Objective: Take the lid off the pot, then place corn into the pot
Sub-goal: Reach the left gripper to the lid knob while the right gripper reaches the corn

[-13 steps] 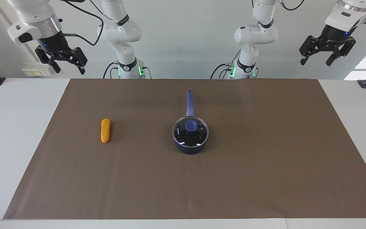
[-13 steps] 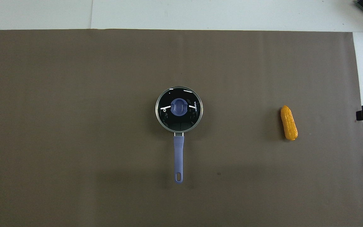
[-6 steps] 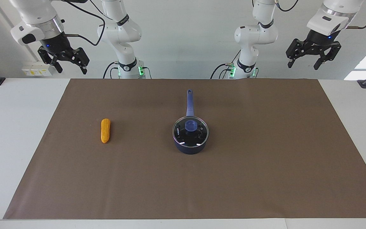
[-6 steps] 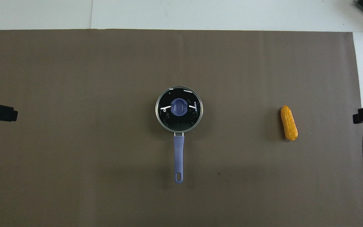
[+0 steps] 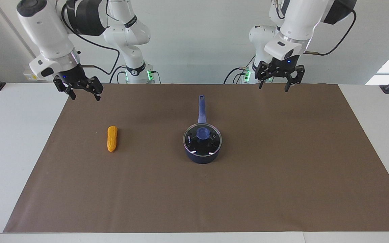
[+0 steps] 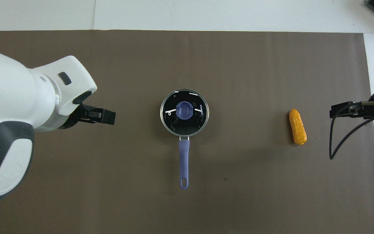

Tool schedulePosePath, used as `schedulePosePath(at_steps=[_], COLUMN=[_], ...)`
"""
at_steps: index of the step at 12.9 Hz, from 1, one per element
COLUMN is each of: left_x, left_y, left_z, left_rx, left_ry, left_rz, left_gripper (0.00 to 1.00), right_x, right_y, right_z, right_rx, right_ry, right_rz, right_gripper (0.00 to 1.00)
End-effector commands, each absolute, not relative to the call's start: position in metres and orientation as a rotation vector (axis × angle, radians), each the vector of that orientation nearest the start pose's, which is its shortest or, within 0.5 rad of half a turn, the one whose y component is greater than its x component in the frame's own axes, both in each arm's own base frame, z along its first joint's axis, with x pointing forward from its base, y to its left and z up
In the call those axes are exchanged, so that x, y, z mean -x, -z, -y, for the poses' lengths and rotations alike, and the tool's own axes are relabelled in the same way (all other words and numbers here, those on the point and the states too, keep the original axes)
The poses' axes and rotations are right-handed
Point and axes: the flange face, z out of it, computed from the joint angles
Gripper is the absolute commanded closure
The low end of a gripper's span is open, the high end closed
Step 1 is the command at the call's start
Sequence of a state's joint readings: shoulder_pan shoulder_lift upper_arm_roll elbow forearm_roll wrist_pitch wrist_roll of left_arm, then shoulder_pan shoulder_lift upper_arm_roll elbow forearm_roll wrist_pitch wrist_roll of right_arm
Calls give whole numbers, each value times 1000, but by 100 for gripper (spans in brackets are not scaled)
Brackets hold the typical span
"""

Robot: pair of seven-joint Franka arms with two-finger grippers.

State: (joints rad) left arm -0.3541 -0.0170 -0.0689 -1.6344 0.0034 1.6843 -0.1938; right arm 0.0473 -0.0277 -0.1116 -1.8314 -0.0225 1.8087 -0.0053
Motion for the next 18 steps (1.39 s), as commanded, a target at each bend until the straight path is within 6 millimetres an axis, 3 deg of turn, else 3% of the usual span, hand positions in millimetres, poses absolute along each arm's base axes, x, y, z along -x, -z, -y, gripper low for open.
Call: schedulePosePath(at_steps=[1,2,4,6,11,13,15,16,17,18], left_x=[-519,-522,-533,-534,-547,-550,-553,-557,-556,-555], left_y=[-581,-570,-537,-493,-464,-444,-437,-419,-418,-416], left_z=[274,288,323,373,424,444,446,448,449,449], left_rx=[3143,3149,3167,3119,3155,3165,3172,3163,3163,3160], left_ry=[145,158,173,158,208,216,226,213,213,205], left_rz=[-338,-318,-249,-215,-123,-104,-93,-90,-93,-93], left_gripper=[0,0,0,0,0,0,0,0,0,0], right_x=[-582,-586,-576,-557,-561,-562,-556,-553,-550,-549], right_y=[-471,-452,-415,-372,-319,-311,-303,-302,-300,-299], right_z=[30,25,14,9,15,27,36,35,34,34], right_rx=[3168,3169,3168,3165,3180,3175,3170,3167,3166,3166], right_ry=[-58,-46,-75,-107,-92,-97,-127,-139,-146,-149], right_rz=[-67,-54,-23,14,184,248,253,255,257,257], right_gripper=[0,0,0,0,0,0,0,0,0,14])
